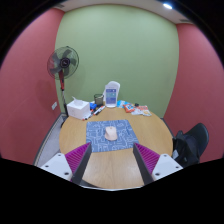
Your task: Arrange mouse
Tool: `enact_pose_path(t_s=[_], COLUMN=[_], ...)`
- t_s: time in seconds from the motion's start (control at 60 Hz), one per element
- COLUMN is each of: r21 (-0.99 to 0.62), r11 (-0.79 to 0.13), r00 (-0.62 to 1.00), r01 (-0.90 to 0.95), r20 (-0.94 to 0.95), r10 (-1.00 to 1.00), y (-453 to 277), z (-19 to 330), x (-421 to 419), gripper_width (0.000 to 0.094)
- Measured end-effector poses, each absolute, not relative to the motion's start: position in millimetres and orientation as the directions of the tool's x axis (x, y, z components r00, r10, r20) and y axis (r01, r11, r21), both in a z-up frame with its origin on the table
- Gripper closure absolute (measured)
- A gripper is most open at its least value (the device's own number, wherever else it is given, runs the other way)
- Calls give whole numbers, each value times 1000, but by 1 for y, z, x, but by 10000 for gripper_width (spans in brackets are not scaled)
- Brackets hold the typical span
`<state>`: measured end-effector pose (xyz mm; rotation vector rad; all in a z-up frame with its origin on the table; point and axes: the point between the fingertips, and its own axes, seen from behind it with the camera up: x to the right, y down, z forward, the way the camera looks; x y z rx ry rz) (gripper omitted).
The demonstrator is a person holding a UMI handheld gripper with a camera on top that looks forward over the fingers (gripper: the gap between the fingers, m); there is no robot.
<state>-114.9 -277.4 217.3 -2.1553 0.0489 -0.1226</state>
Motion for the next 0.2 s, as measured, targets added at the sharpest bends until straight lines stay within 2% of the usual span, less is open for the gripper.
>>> enact_pose_path(t_s=[0.2], r21=[-839], r11=[-544], r00=[996], r01=[18], r20=[63], r10=[-64], y=[-322], z=[228], x=[-125], gripper_width=[95])
